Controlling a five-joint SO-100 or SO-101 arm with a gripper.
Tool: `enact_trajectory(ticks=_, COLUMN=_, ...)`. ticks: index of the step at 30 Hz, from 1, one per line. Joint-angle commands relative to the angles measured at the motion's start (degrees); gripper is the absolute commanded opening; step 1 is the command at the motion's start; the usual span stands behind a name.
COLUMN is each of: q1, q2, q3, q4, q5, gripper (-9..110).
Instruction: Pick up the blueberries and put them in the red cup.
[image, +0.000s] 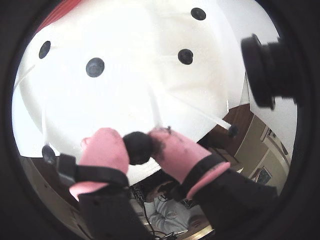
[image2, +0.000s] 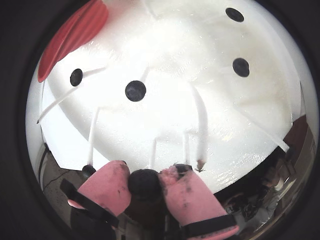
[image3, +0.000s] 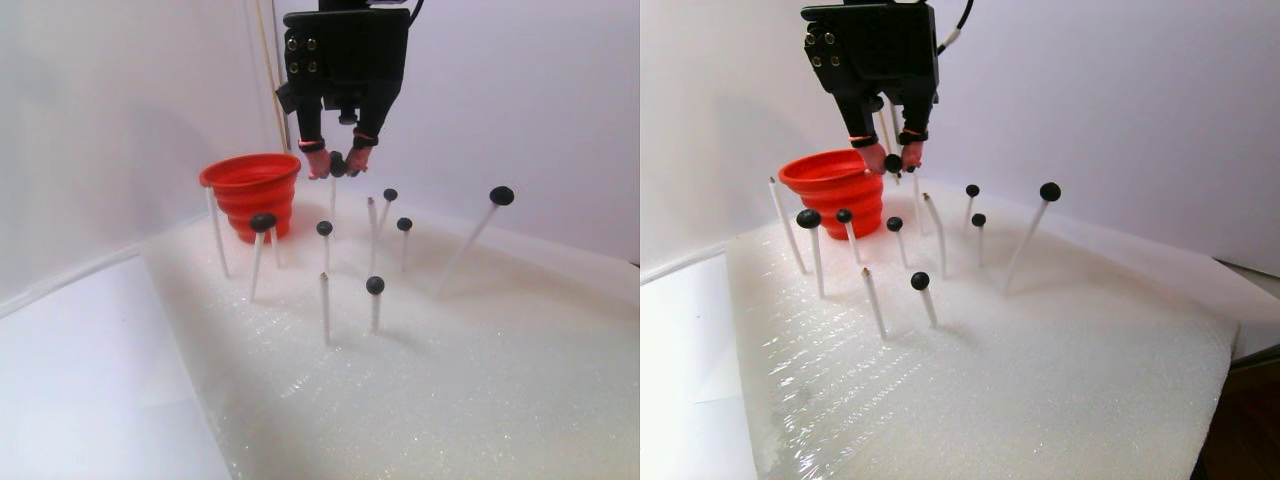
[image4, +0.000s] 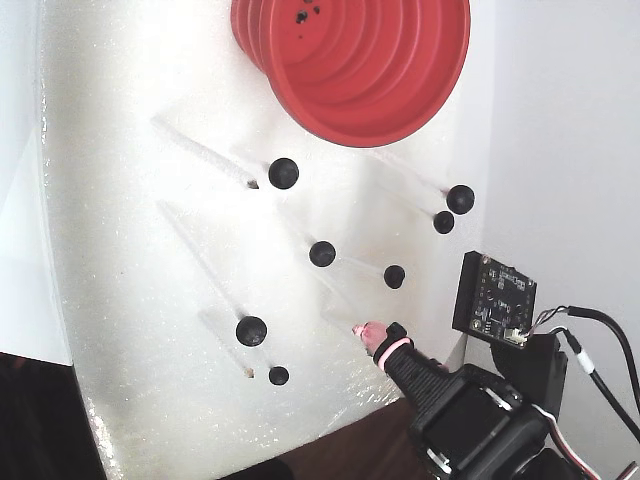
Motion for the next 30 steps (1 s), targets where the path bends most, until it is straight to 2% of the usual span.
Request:
enact_trajectory(ticks=1, q1=-1.05, q2=3.16, q3=-4.75, q4=0.00, q5=0.09, gripper=11)
enact_trajectory(ticks=30, q1=-9.32, q2=-7.38, q3=-13.18, q4=-9.32, q5=-0.79, gripper=11)
